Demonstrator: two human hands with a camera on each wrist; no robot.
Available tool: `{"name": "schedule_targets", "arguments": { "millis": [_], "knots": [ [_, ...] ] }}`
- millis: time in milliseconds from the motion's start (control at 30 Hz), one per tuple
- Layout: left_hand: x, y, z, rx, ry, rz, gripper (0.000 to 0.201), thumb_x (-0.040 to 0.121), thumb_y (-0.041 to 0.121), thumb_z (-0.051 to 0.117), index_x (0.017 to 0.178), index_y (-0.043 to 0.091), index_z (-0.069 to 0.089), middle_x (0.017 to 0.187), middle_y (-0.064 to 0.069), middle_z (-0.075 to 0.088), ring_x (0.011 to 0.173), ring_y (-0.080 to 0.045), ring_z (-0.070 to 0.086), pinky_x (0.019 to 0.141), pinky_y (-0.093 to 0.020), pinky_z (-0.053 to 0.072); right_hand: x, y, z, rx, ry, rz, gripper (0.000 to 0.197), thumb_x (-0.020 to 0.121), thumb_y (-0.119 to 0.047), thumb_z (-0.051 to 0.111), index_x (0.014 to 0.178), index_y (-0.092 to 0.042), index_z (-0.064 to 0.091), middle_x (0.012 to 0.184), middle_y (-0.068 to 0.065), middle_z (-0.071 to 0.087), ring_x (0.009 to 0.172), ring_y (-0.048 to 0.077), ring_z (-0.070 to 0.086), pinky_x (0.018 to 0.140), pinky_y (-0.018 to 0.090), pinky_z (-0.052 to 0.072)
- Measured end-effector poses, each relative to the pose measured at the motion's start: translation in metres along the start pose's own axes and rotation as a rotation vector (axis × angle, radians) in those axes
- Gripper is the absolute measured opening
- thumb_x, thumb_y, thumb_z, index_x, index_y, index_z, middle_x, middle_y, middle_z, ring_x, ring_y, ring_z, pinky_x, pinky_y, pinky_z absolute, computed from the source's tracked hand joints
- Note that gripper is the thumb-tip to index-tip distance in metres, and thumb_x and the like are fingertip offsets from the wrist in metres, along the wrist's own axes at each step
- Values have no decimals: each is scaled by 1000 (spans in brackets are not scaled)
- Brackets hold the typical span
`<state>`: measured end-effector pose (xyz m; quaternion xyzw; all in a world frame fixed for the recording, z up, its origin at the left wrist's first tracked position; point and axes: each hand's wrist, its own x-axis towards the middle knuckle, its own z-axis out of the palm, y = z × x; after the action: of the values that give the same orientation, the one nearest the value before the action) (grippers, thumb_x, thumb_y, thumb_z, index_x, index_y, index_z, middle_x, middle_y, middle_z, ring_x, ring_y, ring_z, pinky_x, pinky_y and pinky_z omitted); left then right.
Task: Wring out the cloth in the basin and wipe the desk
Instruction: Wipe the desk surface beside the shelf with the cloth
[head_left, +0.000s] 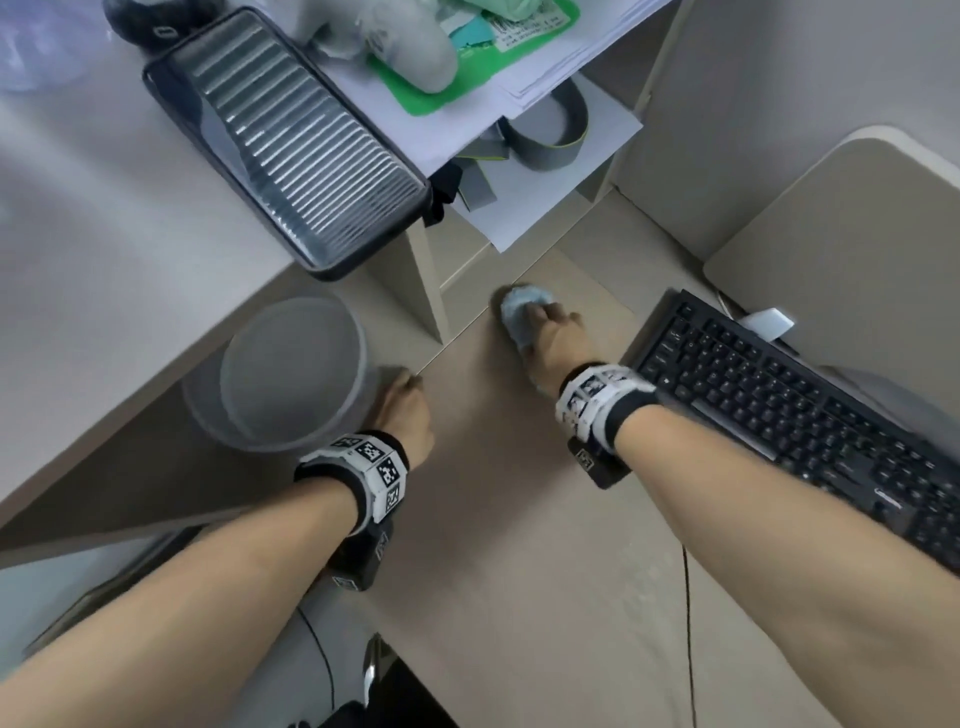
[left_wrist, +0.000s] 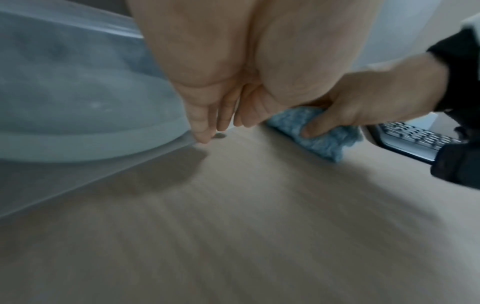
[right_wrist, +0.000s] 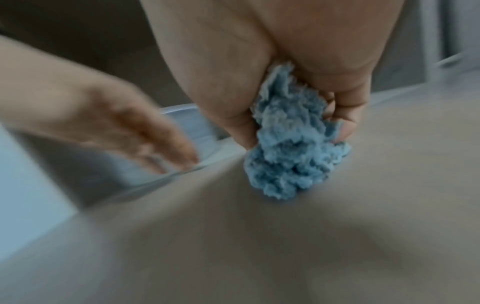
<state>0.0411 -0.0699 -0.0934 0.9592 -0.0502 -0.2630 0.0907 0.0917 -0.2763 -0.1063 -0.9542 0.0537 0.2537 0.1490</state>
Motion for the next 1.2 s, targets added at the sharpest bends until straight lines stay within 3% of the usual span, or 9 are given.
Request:
{"name": "schedule_targets", "arguments": {
  "millis": [100, 233, 333, 433, 633, 733, 900, 1000, 1200],
  "knots": [
    [-30, -9, 10, -63, 3, 1, 56, 78, -5, 55, 134, 1, 47, 141, -14, 46, 133, -29, 42, 114, -32, 29, -49, -34, 49, -93, -41, -262, 76, 82, -16, 64, 149, -18, 28, 155, 12, 28, 134, 39, 32, 104, 46, 38],
    [-63, -35, 20, -7, -2, -12, 50, 76, -3, 56, 126, 4, 54, 130, -11, 55, 123, -28, 50, 106, -32, 38, -91, -35, 81, -214, -75, -471, 76, 86, -21, 60, 153, -19, 24, 160, 6, 22, 138, 34, 30, 104, 43, 34],
    [-82, -61, 23, 14, -43, -52, 51, 74, 1, 54, 125, 5, 55, 128, -10, 58, 121, -29, 55, 104, -35, 42, -70, -26, 67, -216, -32, -348, 77, 83, -33, 67, 150, -16, 31, 157, 6, 28, 133, 34, 38, 100, 41, 38],
    [-93, -79, 25, -8, -62, -109, 41, 75, -1, 52, 115, 5, 53, 116, -14, 62, 110, -34, 60, 94, -38, 48, -51, -47, 55, -223, 7, -202, 80, 78, -26, 73, 147, -12, 33, 157, 6, 25, 134, 36, 33, 101, 43, 38],
    [-101, -99, 26, -87, -94, -173, 36, 80, 2, 54, 116, 6, 56, 113, -17, 66, 105, -37, 62, 87, -36, 49, -107, -109, 111, -297, -104, -546, 81, 81, -16, 61, 153, -17, 22, 163, 4, 15, 146, 33, 16, 114, 44, 23],
    [-110, -111, 25, -62, -115, -207, 27, 86, 8, 55, 113, 5, 60, 112, -15, 66, 104, -34, 63, 84, -33, 49, -125, -94, 124, -281, -136, -662, 78, 80, -17, 64, 150, -16, 32, 161, 5, 25, 146, 36, 20, 116, 47, 20],
    [-125, -137, 31, -183, -48, -179, 27, 77, 0, 46, 99, 8, 59, 109, -12, 65, 102, -34, 63, 86, -36, 53, -91, -85, 93, -295, 54, -319, 65, 87, -48, 51, 141, -14, 42, 146, 10, 39, 122, 38, 42, 93, 46, 40],
    [-131, -144, 32, -215, -23, -163, 33, 81, 0, 45, 110, 11, 60, 116, -13, 65, 107, -35, 61, 89, -37, 51, -92, -121, 102, -219, -1, -299, 65, 89, -32, 56, 145, -10, 32, 145, 12, 35, 123, 36, 42, 93, 42, 45],
    [-137, -141, 27, -318, -9, -220, 58, 83, -4, 44, 138, 14, 47, 119, -19, 63, 108, -38, 60, 90, -40, 50, -153, -148, 146, -308, -104, -596, 65, 90, -24, 55, 149, -16, 29, 154, 10, 24, 133, 38, 31, 103, 46, 39]
  ]
}}
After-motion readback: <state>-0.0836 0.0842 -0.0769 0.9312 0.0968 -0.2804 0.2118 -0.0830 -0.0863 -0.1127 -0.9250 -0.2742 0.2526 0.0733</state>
